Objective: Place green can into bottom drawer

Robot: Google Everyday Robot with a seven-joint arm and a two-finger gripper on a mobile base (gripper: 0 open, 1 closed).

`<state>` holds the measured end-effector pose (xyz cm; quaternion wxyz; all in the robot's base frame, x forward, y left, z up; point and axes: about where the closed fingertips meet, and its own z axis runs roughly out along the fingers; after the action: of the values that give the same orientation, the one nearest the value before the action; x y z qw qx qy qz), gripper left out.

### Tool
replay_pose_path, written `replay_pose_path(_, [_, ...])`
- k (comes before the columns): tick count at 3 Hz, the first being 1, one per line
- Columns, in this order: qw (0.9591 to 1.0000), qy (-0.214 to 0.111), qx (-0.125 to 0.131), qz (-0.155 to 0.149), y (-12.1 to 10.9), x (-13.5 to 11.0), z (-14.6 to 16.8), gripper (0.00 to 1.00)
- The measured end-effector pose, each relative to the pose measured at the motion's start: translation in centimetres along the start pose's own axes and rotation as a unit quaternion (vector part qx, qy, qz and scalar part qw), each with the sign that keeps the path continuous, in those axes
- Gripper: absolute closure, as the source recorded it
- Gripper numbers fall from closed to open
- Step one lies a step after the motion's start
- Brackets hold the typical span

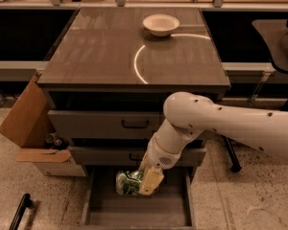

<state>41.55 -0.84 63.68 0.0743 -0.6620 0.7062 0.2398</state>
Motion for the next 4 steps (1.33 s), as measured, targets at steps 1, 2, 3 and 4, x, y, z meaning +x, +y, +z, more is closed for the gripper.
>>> replay_pose_path(1, [1.0000, 0.000, 0.000, 0.000, 0.0, 0.0, 0.0, 1.00])
replay_pose_path(2, [0.9997, 0.017, 0.000, 0.015, -0.5, 0.6, 2.8, 1.00])
replay_pose_path(3, [0.9984, 0.038, 0.010, 0.041, -1.2, 2.2, 8.0, 1.00])
replay_pose_path(4, [0.9966, 0.034, 0.035, 0.066, -2.5, 3.7, 12.6, 1.00])
